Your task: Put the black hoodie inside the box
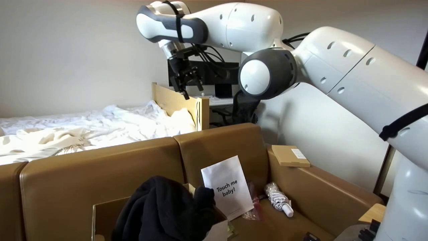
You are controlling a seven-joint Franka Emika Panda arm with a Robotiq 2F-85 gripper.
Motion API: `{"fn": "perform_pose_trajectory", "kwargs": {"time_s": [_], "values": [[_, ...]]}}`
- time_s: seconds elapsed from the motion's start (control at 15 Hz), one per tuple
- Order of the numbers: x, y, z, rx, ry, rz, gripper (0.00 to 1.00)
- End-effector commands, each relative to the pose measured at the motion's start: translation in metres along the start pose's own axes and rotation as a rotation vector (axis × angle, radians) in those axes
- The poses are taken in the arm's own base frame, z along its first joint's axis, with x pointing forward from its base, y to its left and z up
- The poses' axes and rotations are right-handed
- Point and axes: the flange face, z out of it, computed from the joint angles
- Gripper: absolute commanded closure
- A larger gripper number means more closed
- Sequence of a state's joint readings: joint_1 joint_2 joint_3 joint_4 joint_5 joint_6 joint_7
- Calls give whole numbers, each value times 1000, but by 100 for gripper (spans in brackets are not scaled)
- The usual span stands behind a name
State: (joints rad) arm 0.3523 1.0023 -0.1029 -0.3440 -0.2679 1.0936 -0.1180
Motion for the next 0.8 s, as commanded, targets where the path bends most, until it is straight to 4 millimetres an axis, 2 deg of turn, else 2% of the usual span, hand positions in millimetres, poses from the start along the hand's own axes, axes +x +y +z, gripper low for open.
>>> {"fn": "perform_pose_trajectory", "kwargs": {"time_s": [0.0, 0.27, 0.33, 0.4, 0.47, 0.53, 0.6, 0.73], "values": [[-17, 101, 11, 30, 0, 200, 0], [-57, 223, 40, 61, -33, 417, 0], [-68, 248, 48, 62, -47, 473, 0], [-52, 217, 46, 41, -57, 381, 0], [-62, 240, 52, 48, -63, 419, 0], [-69, 255, 56, 54, -66, 442, 0], [-72, 261, 57, 56, -68, 451, 0], [-70, 255, 54, 54, -64, 452, 0]]}}
